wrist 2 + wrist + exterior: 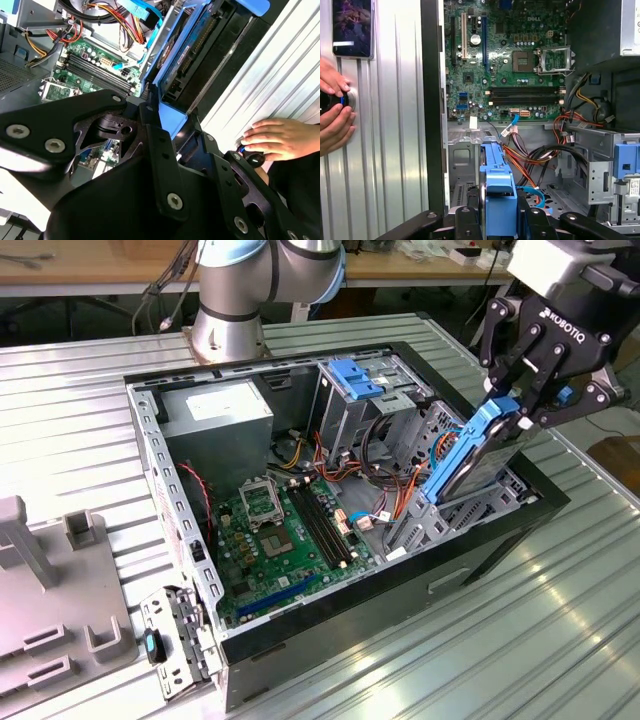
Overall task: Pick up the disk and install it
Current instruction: 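Insert the disk into the insertion slot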
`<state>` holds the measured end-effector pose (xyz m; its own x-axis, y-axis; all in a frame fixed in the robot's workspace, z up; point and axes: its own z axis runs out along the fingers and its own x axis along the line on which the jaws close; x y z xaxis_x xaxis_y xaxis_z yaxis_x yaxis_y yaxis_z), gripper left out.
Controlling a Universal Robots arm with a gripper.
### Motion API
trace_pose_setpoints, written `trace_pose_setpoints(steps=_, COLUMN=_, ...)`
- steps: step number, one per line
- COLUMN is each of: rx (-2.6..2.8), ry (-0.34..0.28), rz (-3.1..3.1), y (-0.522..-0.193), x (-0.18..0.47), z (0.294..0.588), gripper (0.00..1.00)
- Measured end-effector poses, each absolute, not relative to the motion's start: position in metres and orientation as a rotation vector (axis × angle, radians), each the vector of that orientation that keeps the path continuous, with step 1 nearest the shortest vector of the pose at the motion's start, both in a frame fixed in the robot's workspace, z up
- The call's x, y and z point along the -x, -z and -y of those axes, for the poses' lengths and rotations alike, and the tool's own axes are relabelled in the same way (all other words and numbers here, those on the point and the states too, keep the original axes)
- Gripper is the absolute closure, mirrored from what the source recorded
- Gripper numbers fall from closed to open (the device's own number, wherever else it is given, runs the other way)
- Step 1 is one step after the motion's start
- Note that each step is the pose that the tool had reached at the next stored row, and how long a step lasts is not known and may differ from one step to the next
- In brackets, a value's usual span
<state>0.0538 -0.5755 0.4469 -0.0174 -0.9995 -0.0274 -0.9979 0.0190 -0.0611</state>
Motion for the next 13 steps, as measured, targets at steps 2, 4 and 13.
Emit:
trace_pose_setpoints(steps=2, rx=2.157, ry=0.038, rz=-2.197, y=-0.4458, x=-0.0538, z=0.5758, gripper=0.63)
trace_pose_setpoints(steps=4, rx=2.156, ry=0.038, rz=-2.198, y=-0.4441, x=-0.0538, z=0.5763, gripper=0.63)
trace_pose_setpoints(steps=13, rx=2.155, ry=0.038, rz=-2.199, y=-0.4369, x=-0.0538, z=0.5778, gripper=0.63)
